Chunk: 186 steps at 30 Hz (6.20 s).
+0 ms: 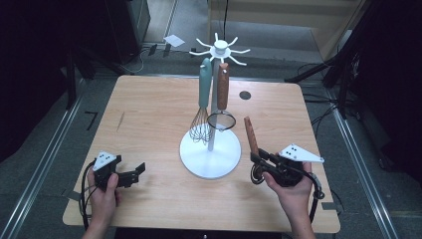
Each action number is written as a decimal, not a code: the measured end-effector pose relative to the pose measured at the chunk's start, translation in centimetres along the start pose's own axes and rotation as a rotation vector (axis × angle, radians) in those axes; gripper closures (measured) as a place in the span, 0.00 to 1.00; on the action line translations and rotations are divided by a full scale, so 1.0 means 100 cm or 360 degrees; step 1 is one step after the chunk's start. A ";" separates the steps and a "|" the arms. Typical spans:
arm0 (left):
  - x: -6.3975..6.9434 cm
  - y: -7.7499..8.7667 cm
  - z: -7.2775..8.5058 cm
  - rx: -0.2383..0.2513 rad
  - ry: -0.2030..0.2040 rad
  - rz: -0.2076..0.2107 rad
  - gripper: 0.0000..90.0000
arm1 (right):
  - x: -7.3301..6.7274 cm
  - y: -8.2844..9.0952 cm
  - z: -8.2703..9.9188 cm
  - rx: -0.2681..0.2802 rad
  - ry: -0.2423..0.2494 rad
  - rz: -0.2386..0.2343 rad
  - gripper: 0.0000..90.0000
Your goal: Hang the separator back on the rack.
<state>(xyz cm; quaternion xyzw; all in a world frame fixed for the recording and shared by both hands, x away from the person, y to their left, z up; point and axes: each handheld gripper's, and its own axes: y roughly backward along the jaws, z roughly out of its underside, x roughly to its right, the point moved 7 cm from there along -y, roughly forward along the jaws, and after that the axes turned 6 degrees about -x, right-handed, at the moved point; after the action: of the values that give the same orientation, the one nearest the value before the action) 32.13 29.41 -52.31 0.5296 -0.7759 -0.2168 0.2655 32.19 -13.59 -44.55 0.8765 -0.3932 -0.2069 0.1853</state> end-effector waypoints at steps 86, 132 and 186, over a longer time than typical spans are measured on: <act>0.005 0.001 0.000 0.0026 -0.0045 0.0000 0.00 | -0.048 0.045 -0.117 0.0502 0.0165 -0.0097 0.79; 0.006 0.000 0.000 0.0015 -0.0064 0.0011 0.00 | -0.058 0.054 -0.146 0.0582 0.0191 -0.0101 0.79; 0.006 0.001 0.000 0.0024 -0.0058 0.0011 0.00 | -0.017 0.022 -0.073 0.0429 0.0076 0.0190 0.27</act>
<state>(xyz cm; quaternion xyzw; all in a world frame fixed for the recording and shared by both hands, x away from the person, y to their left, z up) 31.85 28.91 -52.17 0.5249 -0.7841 -0.2196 0.2481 33.46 -12.48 -36.94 0.8731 -0.4643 -0.1200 0.0872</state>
